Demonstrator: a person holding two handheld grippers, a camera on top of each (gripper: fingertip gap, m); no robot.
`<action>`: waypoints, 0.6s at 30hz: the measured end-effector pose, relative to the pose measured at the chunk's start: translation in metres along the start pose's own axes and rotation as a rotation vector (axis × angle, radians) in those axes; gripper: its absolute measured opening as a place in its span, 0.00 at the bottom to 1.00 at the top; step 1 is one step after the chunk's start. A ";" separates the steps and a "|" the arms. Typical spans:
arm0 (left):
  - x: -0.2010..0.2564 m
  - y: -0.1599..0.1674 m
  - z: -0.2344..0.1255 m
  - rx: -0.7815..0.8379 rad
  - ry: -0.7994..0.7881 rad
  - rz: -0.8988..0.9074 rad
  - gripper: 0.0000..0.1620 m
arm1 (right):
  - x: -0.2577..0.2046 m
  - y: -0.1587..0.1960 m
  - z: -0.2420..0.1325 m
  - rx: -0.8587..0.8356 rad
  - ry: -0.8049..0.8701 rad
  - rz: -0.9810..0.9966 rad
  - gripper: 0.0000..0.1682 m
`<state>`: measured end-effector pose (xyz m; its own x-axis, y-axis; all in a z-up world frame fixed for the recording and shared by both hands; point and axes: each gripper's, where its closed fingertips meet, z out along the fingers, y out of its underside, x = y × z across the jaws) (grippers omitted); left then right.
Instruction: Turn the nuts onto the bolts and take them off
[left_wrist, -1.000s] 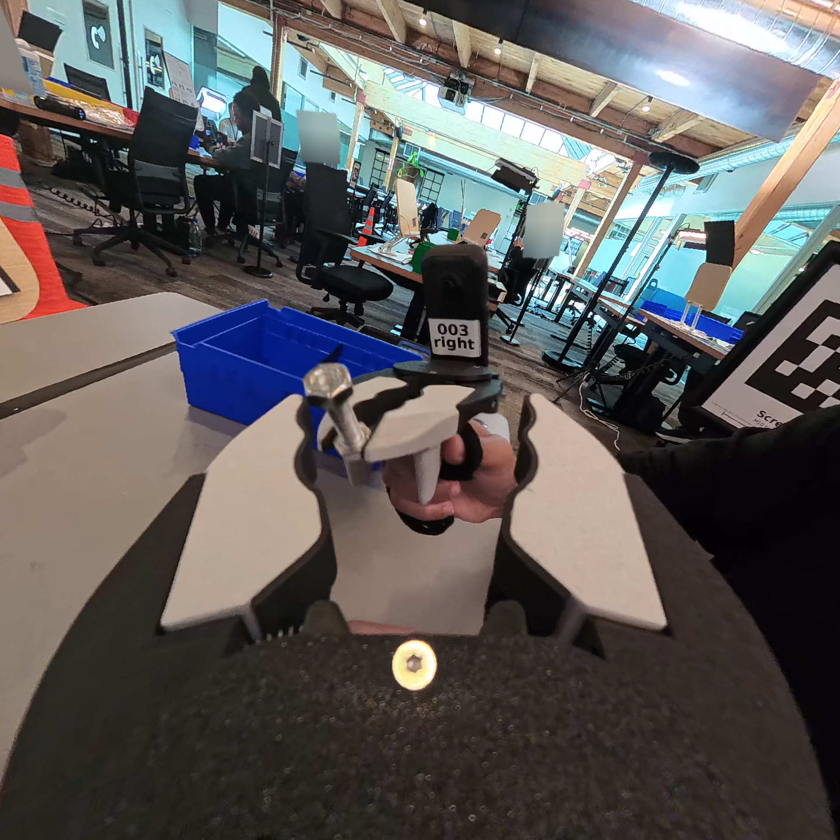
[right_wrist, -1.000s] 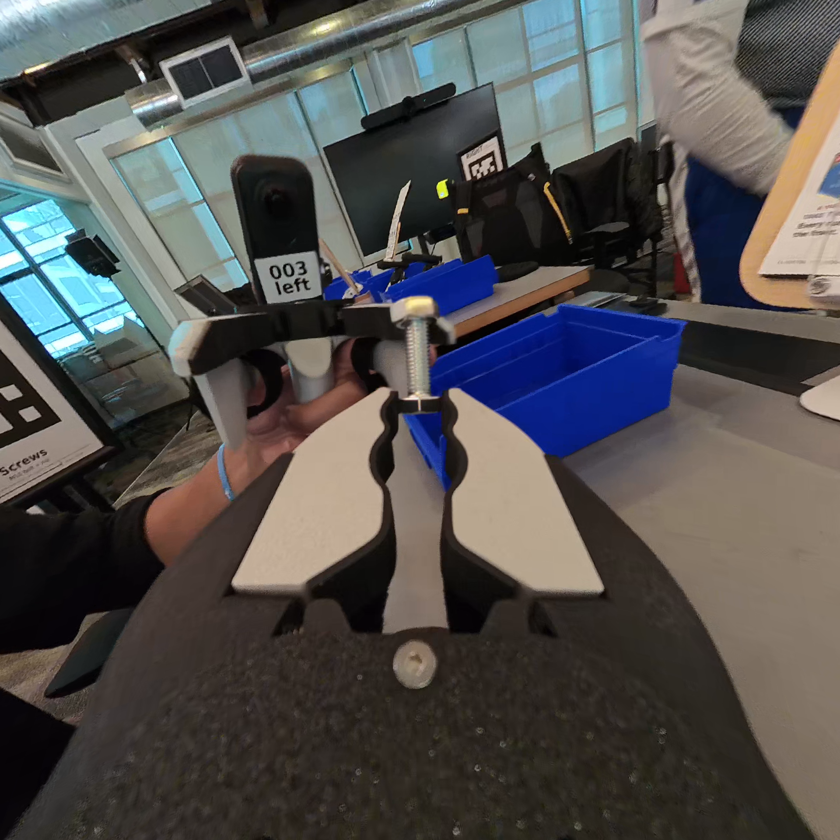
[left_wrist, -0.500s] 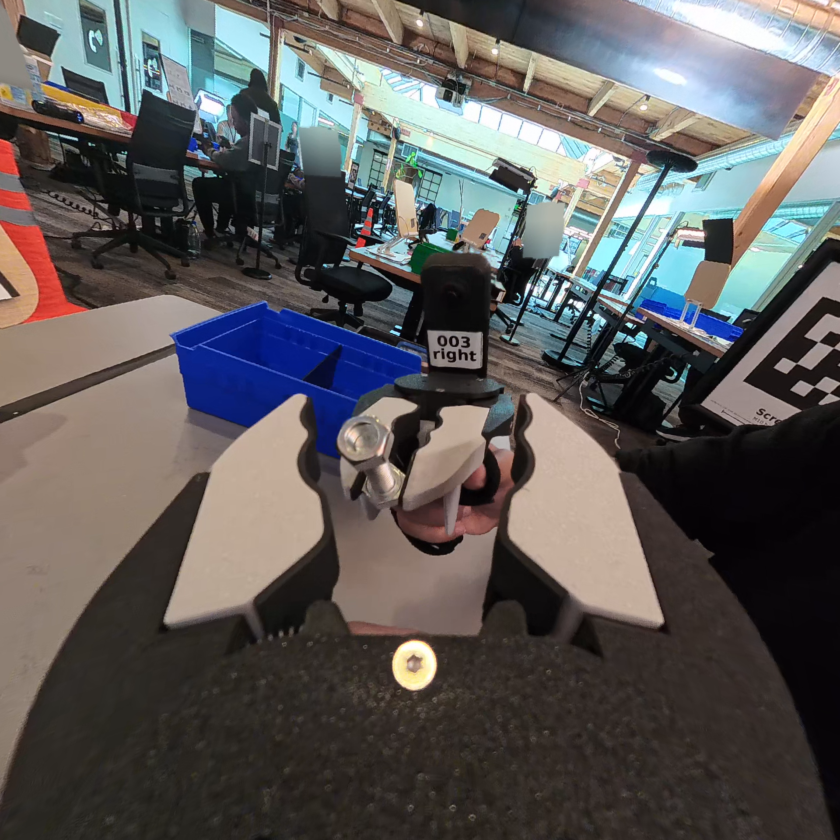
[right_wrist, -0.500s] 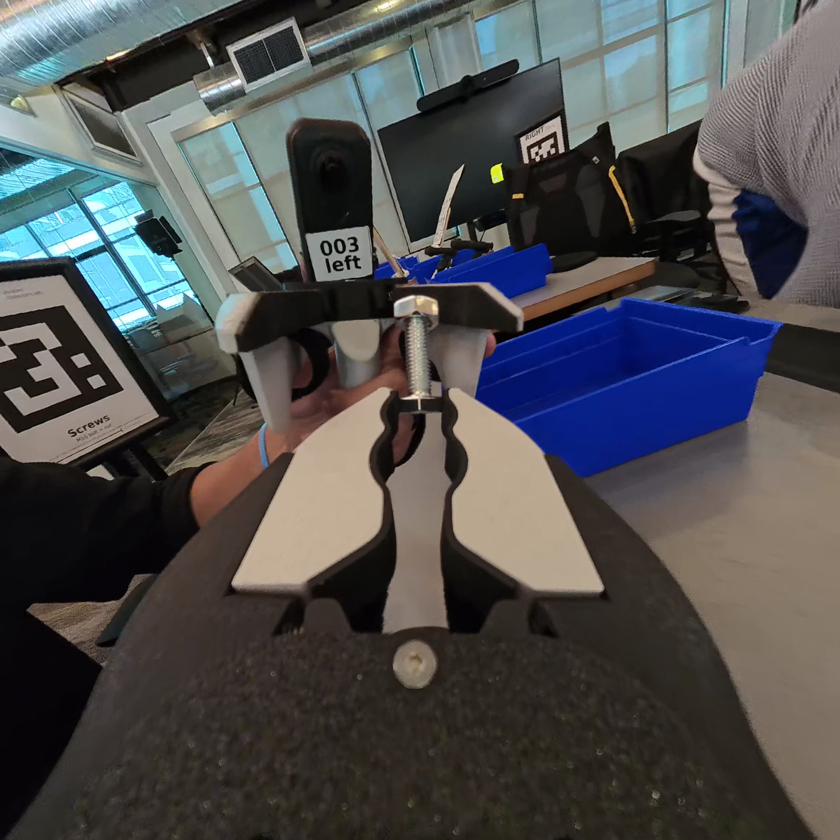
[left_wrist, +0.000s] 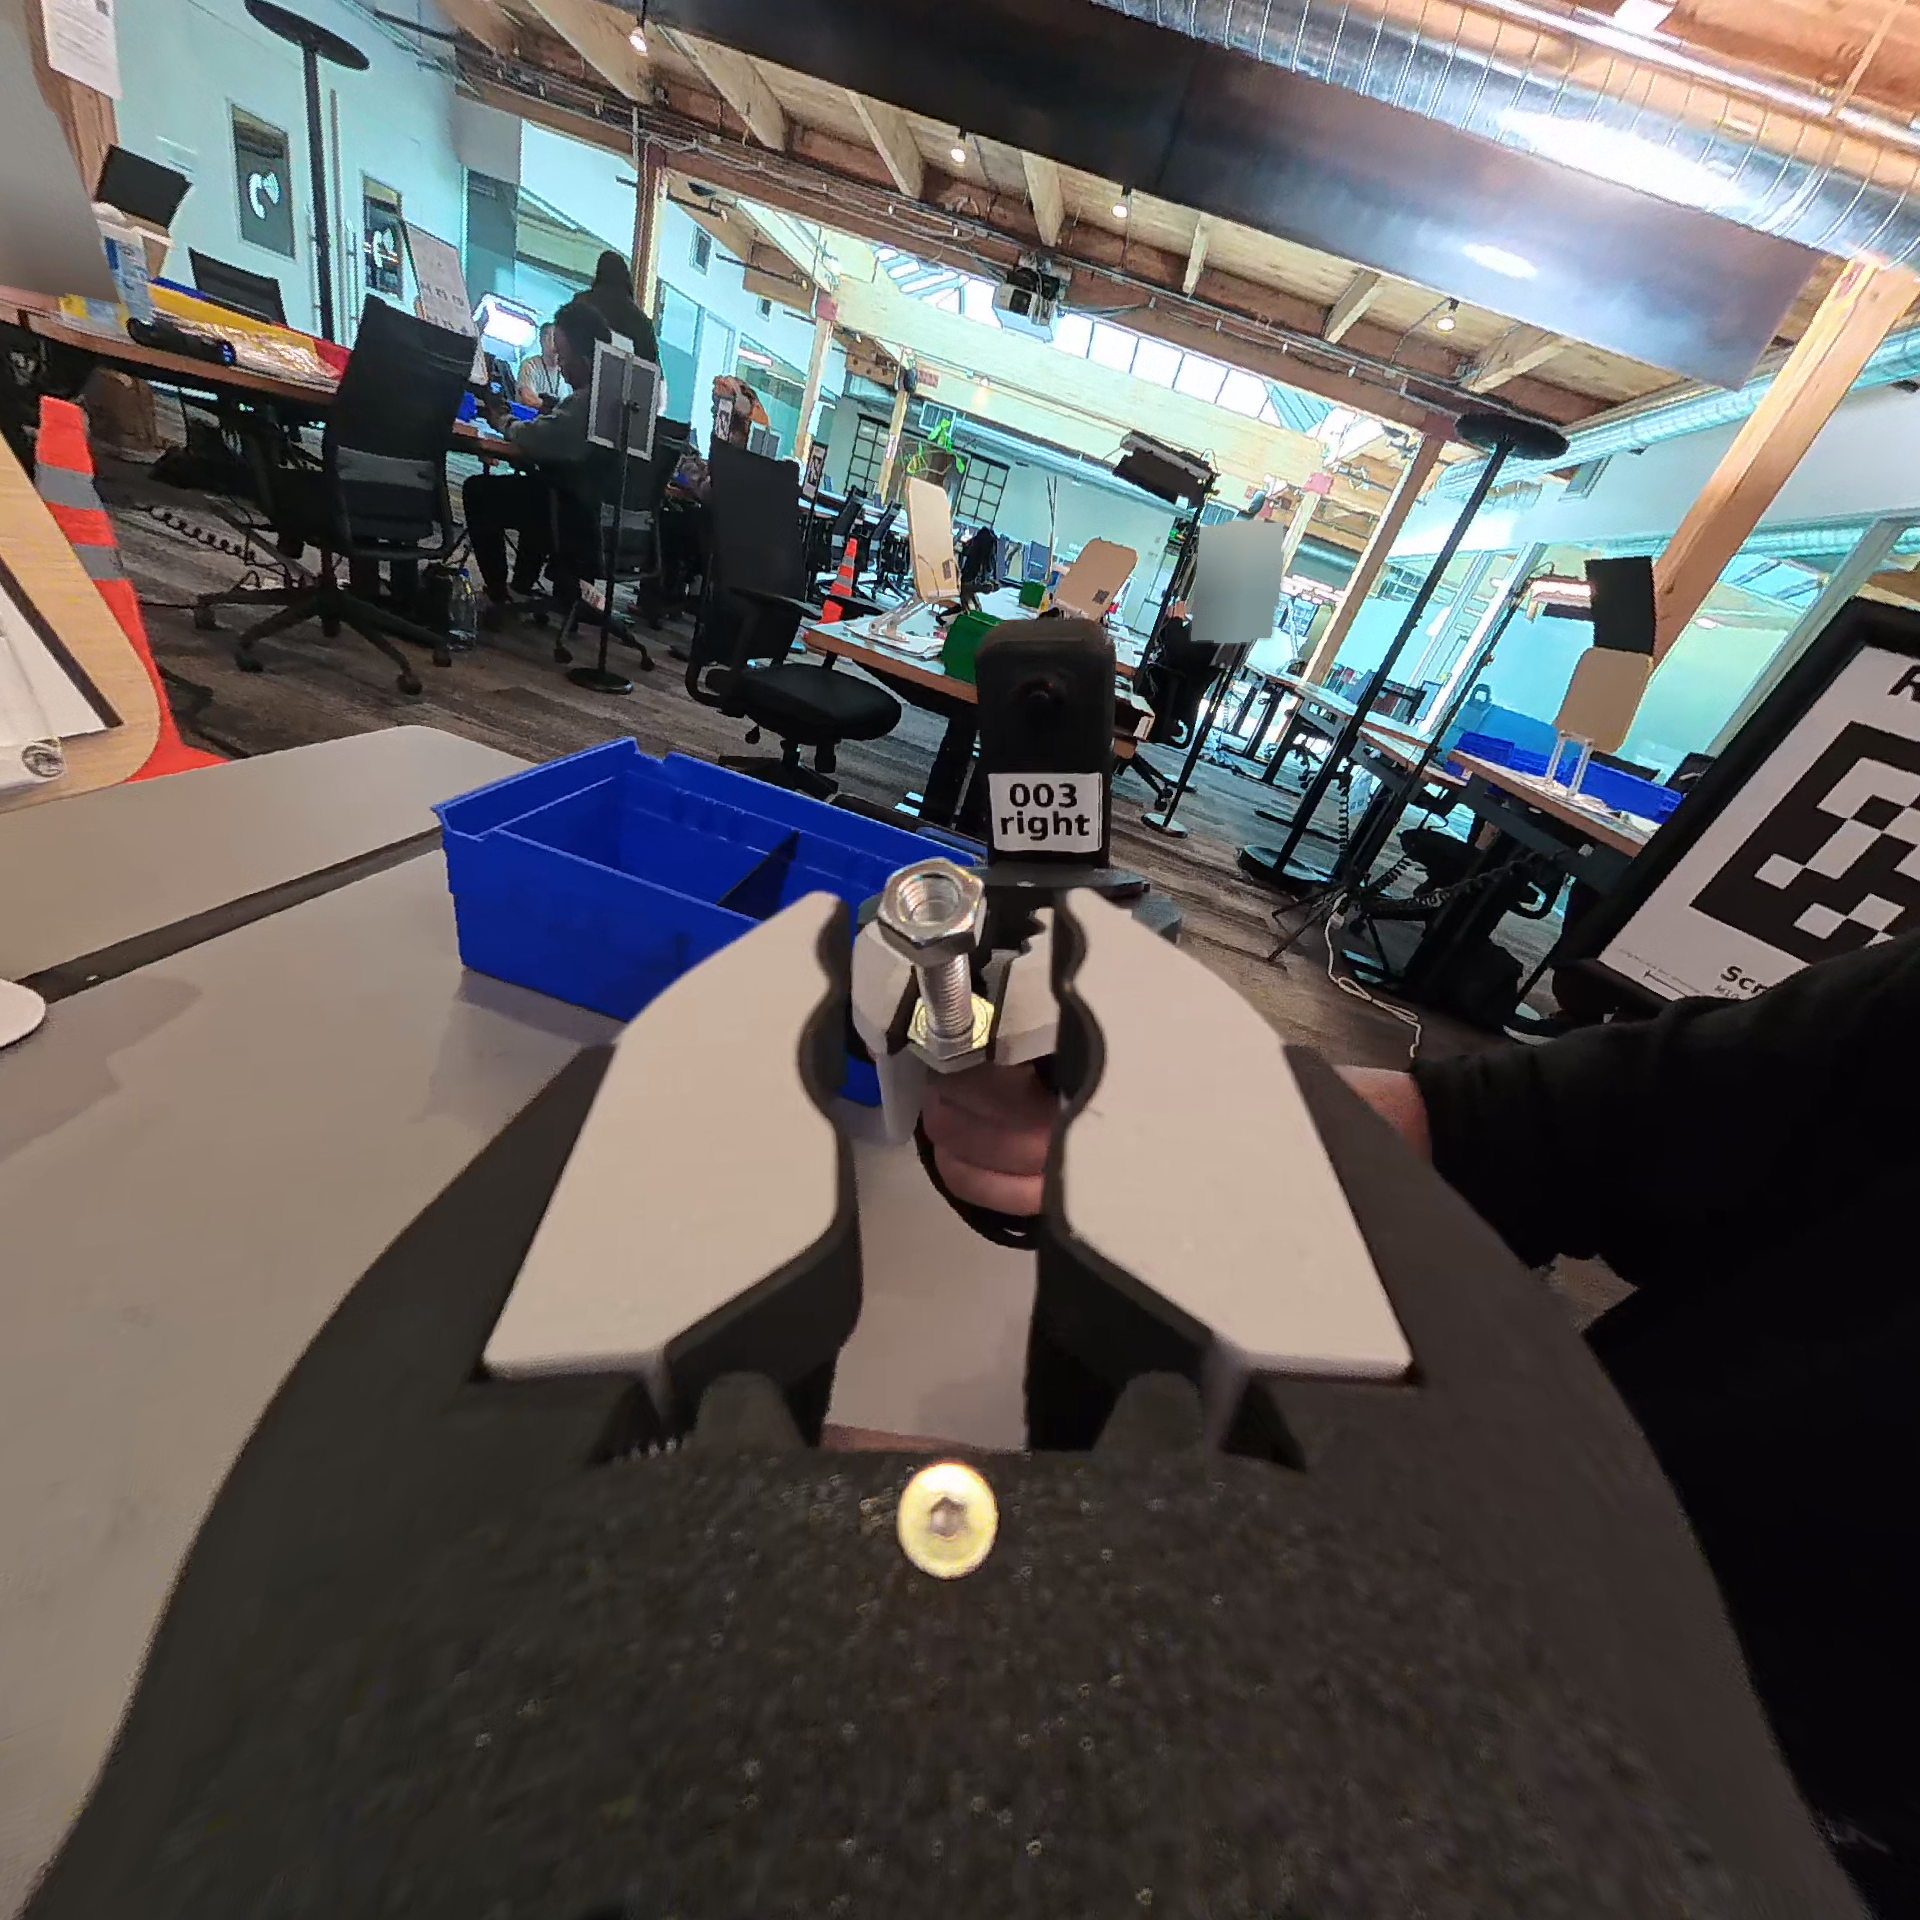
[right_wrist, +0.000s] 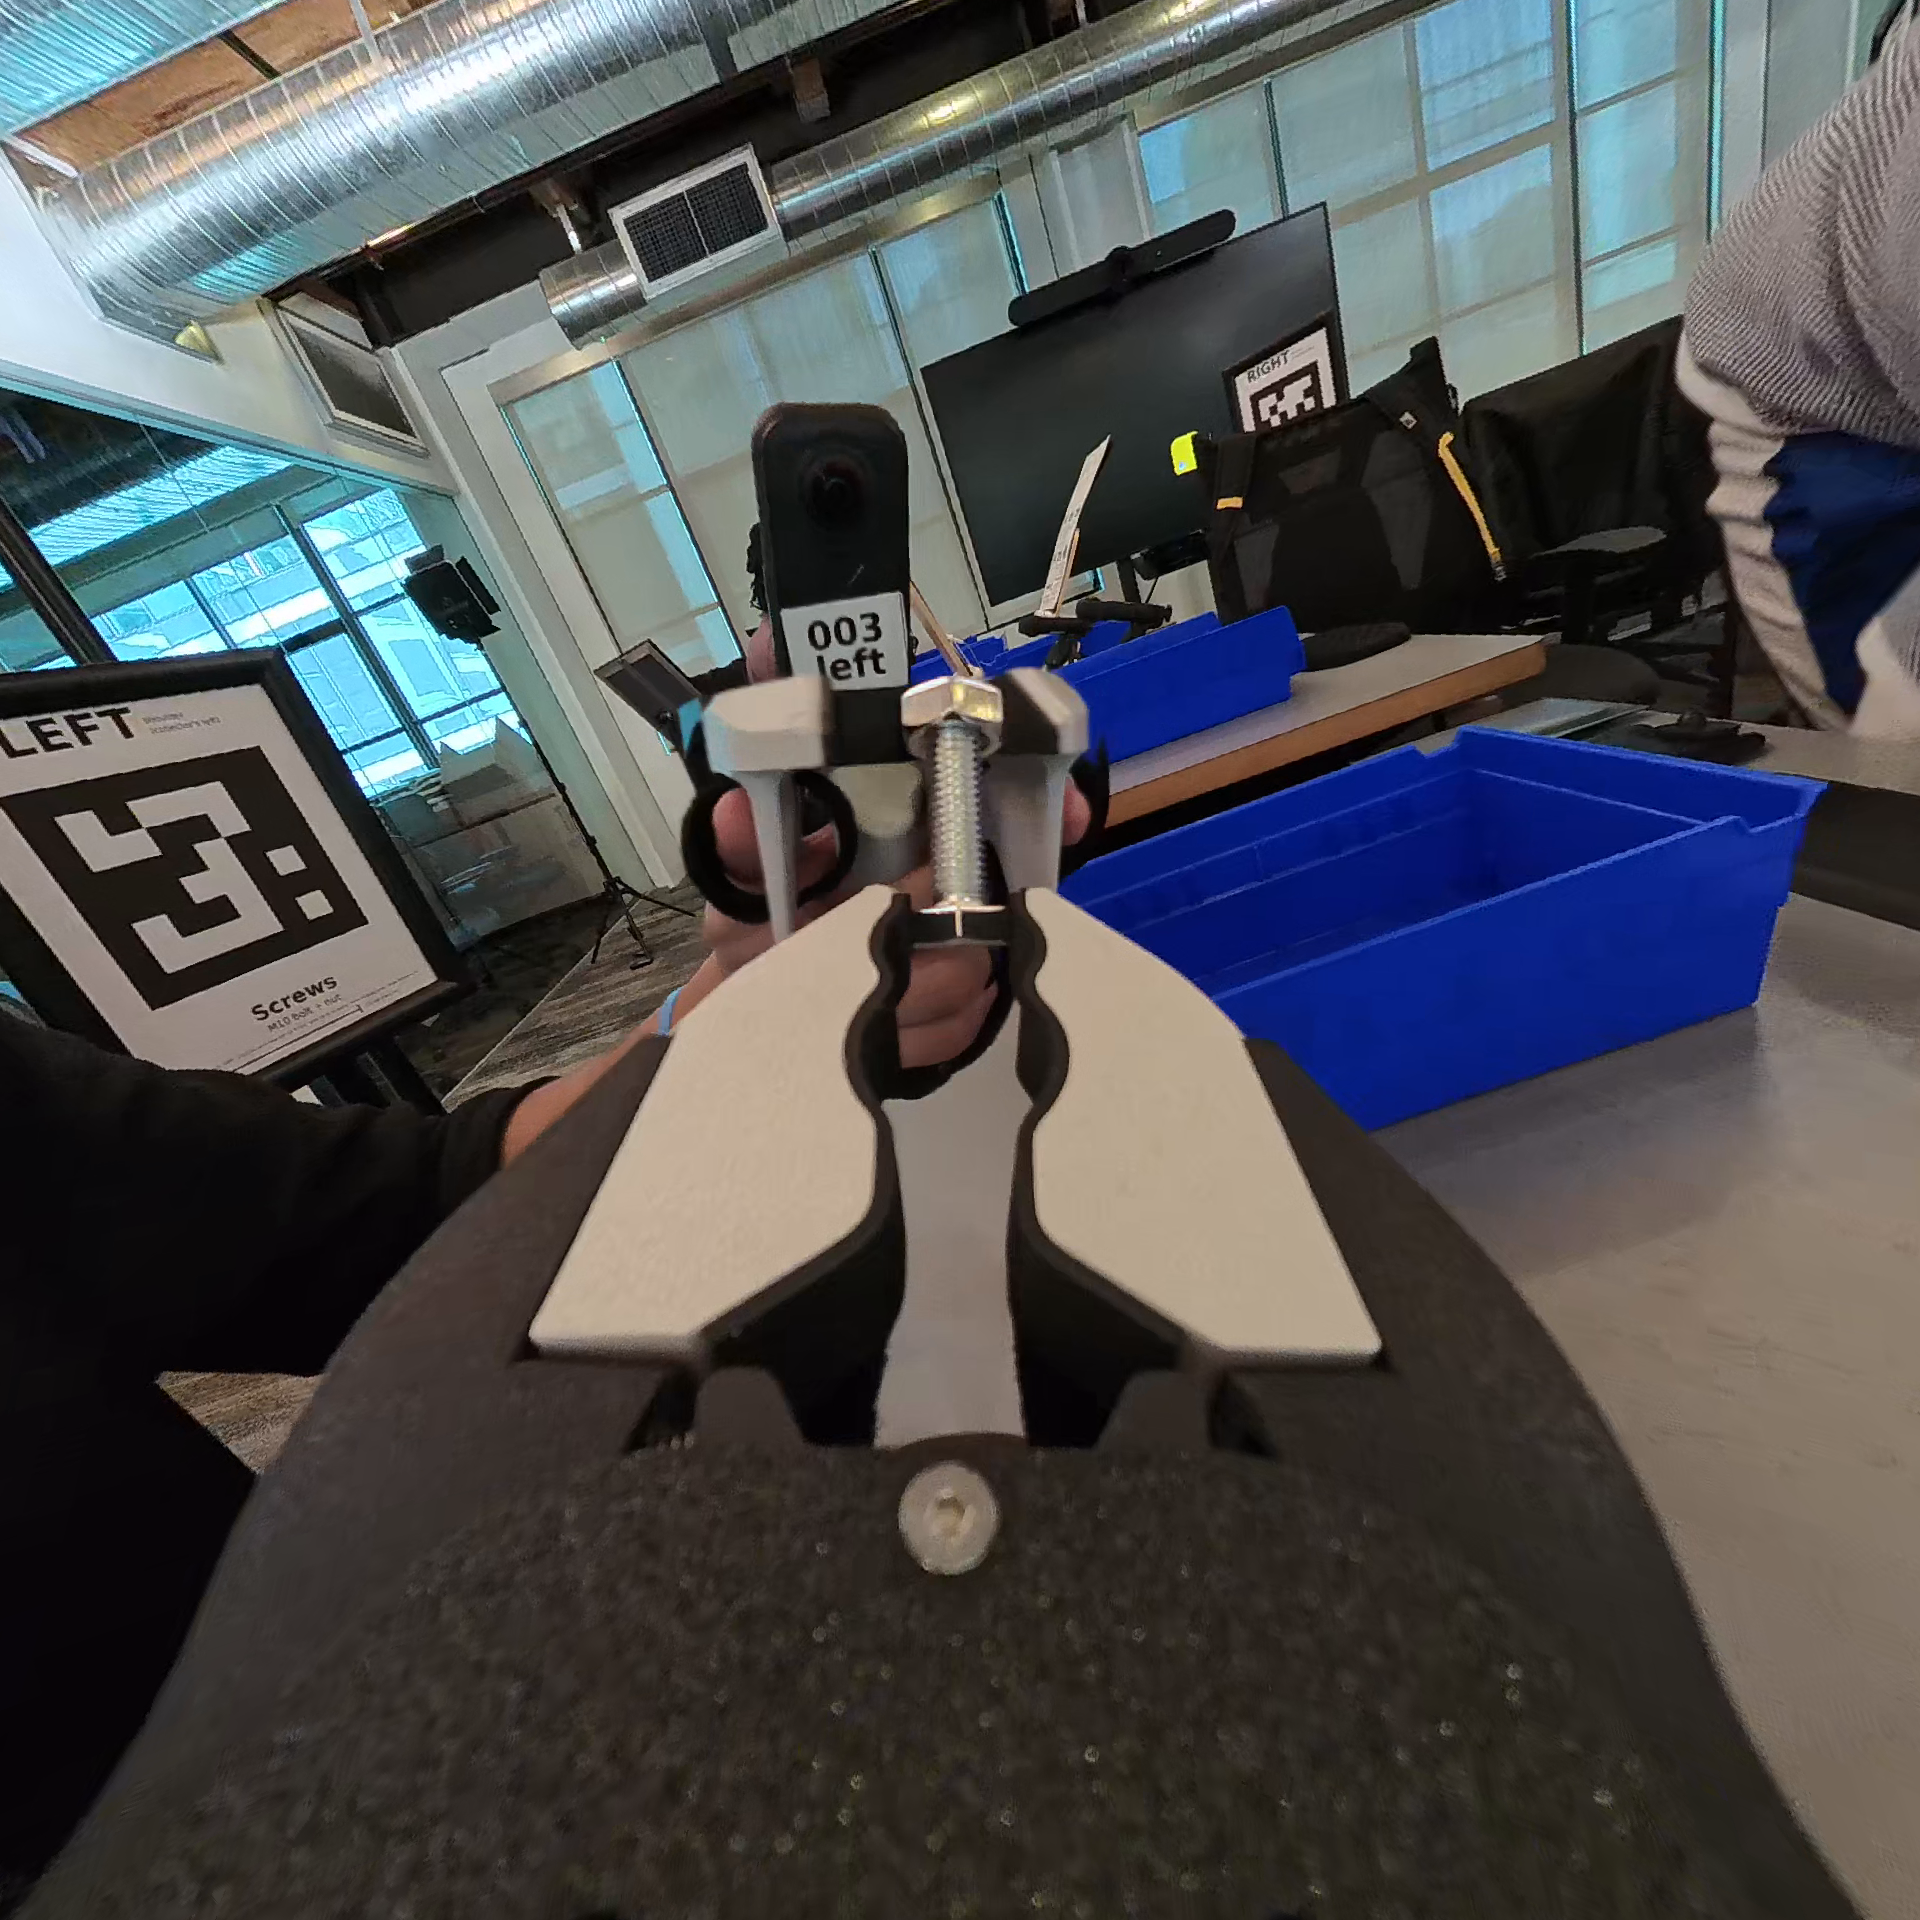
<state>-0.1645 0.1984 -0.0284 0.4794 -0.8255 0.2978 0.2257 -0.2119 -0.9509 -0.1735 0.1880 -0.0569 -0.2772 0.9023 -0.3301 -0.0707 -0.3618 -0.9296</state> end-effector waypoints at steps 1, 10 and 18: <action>0.000 0.001 0.000 -0.006 -0.001 0.010 0.15 | -0.001 0.000 0.000 -0.001 -0.002 -0.001 0.10; 0.003 -0.012 -0.008 0.049 0.004 0.029 0.10 | 0.002 -0.004 -0.005 0.009 0.005 -0.011 0.10; -0.069 0.005 -0.051 -0.052 -0.639 0.204 0.10 | 0.024 -0.030 -0.034 -0.075 0.197 -0.174 0.10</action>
<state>-0.2397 0.2276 -0.0581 0.9193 -0.3834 0.0883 0.0442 -0.1223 -0.9915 -0.1455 0.2279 -0.0426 -0.0749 0.9802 -0.1833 -0.0272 -0.1857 -0.9822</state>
